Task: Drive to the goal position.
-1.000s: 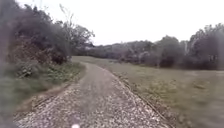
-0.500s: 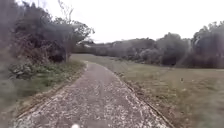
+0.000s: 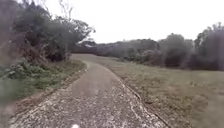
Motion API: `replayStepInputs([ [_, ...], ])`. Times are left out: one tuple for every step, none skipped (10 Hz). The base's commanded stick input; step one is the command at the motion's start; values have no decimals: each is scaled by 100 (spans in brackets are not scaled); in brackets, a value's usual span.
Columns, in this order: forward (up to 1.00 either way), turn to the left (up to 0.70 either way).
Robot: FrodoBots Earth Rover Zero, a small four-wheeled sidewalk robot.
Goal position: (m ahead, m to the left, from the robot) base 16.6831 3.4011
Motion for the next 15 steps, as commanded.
replayStepInputs([
  [70,0],
  [70,0],
  [70,0],
  [70,0],
  [70,0],
  [70,0],
  [70,0],
  [70,0],
  [70,0],
  [70,0],
  [70,0],
  [70,0],
  [70,0],
  [70,0],
  [70,0],
])
